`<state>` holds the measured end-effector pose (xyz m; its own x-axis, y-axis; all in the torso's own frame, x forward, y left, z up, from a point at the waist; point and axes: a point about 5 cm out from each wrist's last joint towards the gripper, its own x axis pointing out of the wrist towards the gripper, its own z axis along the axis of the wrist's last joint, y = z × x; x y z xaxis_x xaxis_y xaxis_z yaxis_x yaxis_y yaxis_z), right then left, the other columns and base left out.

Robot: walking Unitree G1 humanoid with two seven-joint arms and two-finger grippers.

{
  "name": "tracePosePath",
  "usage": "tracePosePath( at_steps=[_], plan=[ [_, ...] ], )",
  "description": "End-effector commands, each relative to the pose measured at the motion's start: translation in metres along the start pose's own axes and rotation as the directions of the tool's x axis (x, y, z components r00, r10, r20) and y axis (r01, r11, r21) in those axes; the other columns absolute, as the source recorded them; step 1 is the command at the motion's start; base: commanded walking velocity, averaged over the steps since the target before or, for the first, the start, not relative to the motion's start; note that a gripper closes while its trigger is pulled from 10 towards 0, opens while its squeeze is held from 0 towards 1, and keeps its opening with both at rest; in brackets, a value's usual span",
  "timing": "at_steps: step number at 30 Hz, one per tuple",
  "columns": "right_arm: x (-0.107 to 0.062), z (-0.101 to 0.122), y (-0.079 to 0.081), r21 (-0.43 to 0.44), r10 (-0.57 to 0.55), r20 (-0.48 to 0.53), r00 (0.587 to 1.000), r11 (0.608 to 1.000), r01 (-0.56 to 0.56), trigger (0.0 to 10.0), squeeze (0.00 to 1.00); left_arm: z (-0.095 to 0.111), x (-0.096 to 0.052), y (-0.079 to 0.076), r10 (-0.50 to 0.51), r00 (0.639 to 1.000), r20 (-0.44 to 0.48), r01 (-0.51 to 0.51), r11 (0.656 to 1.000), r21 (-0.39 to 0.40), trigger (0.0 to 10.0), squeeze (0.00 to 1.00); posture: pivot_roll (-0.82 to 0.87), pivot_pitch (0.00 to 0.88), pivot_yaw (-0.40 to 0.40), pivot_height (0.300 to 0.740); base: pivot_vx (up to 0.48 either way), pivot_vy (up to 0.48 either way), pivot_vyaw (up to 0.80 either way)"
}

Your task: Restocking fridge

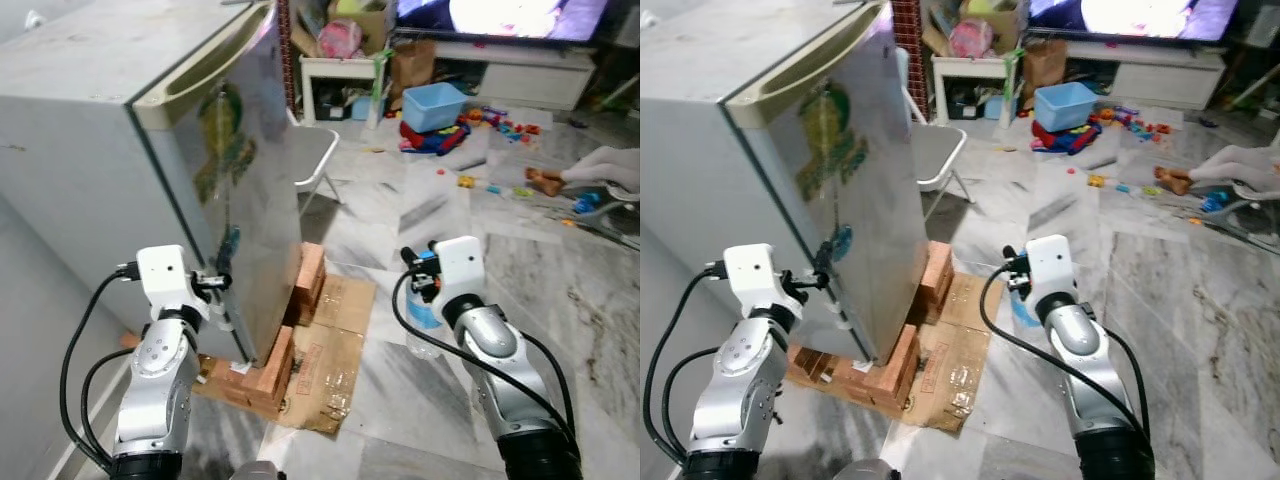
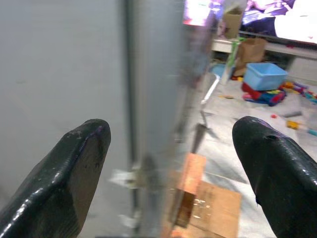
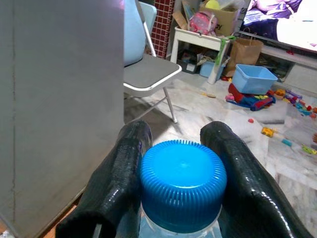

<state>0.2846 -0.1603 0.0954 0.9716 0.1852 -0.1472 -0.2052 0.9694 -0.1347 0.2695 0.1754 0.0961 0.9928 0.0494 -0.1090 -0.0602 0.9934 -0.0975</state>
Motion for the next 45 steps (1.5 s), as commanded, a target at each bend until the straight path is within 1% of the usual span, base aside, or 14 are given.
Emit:
tracePosePath(
  at_steps=[1, 7, 12, 15, 18, 20, 23, 25, 26, 30, 31, 35, 40, 45],
  plan=[
    [0.002, 0.010, 0.007, 0.008, 0.017, 0.046, 0.999, 1.000, -0.018, 10.0, 0.00, 0.004, 0.001, 0.007, 0.022, 1.000, 0.013, -0.022, 1.000, 0.019, 10.0, 0.00, 0.02, 0.000, 0.024, 0.740, 0.000, 0.292, 0.00],
    [0.002, 0.009, 0.007, 0.004, 0.018, 0.046, 0.999, 1.000, -0.018, 10.0, 0.00, 0.003, 0.000, 0.006, 0.020, 1.000, 0.011, -0.020, 0.999, 0.025, 10.0, 0.00, 0.02, 0.000, 0.024, 0.740, 0.000, 0.049, 0.00],
    [0.002, 0.009, 0.007, 0.002, 0.018, 0.046, 0.999, 1.000, -0.018, 10.0, 0.00, 0.002, 0.001, 0.002, -0.007, 1.000, 0.003, 0.007, 1.000, 0.016, 10.0, 0.00, 0.02, 0.000, 0.023, 0.740, 0.000, 0.000, 0.00],
    [0.001, 0.009, 0.007, 0.001, 0.018, 0.046, 0.999, 1.000, -0.018, 10.0, 0.00, -0.001, 0.003, -0.005, -0.051, 0.999, -0.018, 0.051, 0.999, -0.010, 10.0, 0.00, 0.02, 0.000, 0.023, 0.740, 0.000, 0.000, 0.00],
    [0.001, 0.009, 0.006, 0.001, 0.019, 0.045, 0.999, 1.000, -0.019, 10.0, 0.00, -0.004, 0.004, -0.017, -0.142, 0.989, -0.050, 0.139, 0.988, -0.060, 10.0, 0.00, 0.02, 0.000, 0.019, 0.740, 0.000, 0.000, 0.00],
    [0.001, 0.008, 0.006, 0.001, 0.020, 0.044, 0.999, 1.000, -0.020, 10.0, 0.00, -0.005, 0.005, -0.019, -0.160, 0.986, -0.052, 0.157, 0.985, -0.067, 10.0, 0.00, 0.02, 0.000, 0.018, 0.740, 0.000, 0.000, 0.00],
    [-0.003, 0.007, 0.005, 0.009, 0.035, 0.036, 0.999, 0.999, -0.035, 10.0, 0.00, -0.009, 0.009, -0.036, -0.253, 0.964, -0.078, 0.243, 0.963, -0.116, 10.0, 0.00, 0.00, 0.000, 0.019, 0.740, 0.000, 0.000, 0.00],
    [-0.004, 0.007, 0.004, 0.010, 0.037, 0.034, 0.999, 0.999, -0.038, 10.0, 0.00, -0.010, 0.010, -0.039, -0.266, 0.961, -0.080, 0.257, 0.960, -0.116, 10.0, 0.00, 0.00, 0.000, 0.020, 0.740, 0.000, 0.000, 0.00],
    [-0.007, 0.007, 0.004, 0.009, 0.040, 0.032, 0.999, 0.999, -0.041, 10.0, 0.00, -0.010, 0.014, -0.042, -0.275, 0.958, -0.080, 0.265, 0.957, -0.117, 10.0, 0.00, -0.01, 0.000, 0.021, 0.740, 0.000, 0.000, 0.00],
    [-0.013, 0.007, 0.002, 0.015, 0.036, 0.029, 0.999, 0.999, -0.036, 10.0, 0.00, -0.007, 0.024, -0.042, -0.255, 0.965, -0.061, 0.249, 0.964, -0.095, 10.0, 0.00, -0.02, 0.000, 0.024, 0.740, 0.000, 0.000, 0.00],
    [-0.018, 0.006, 0.002, 0.017, 0.035, 0.025, 0.999, 0.999, -0.036, 10.0, 0.00, -0.005, 0.032, -0.043, -0.225, 0.973, -0.046, 0.223, 0.973, -0.057, 10.0, 0.00, -0.03, 0.000, 0.024, 0.740, 0.000, 0.000, 0.00],
    [-0.030, 0.004, 0.003, 0.018, 0.034, 0.010, 0.999, 0.999, -0.034, 10.0, 0.00, 0.005, 0.047, -0.042, -0.180, 0.984, -0.006, 0.180, 0.983, -0.039, 10.0, 0.00, -0.06, 0.000, 0.035, 0.740, 0.000, 0.000, 0.00],
    [-0.044, 0.003, 0.001, 0.024, 0.015, -0.010, 1.000, 1.000, -0.014, 10.0, 0.00, 0.007, 0.055, -0.043, -0.179, 0.984, 0.006, 0.179, 0.983, -0.038, 10.0, 0.00, -0.09, 0.000, 0.042, 0.740, 0.000, 0.000, 0.00],
    [-0.057, 0.004, -0.001, 0.031, -0.002, -0.029, 1.000, 1.000, 0.003, 10.0, 0.00, 0.011, 0.065, -0.042, -0.114, 0.993, 0.035, 0.114, 0.993, 0.003, 10.0, 0.00, -0.11, 0.000, 0.042, 0.740, 0.000, 0.000, 0.00]
  ],
)
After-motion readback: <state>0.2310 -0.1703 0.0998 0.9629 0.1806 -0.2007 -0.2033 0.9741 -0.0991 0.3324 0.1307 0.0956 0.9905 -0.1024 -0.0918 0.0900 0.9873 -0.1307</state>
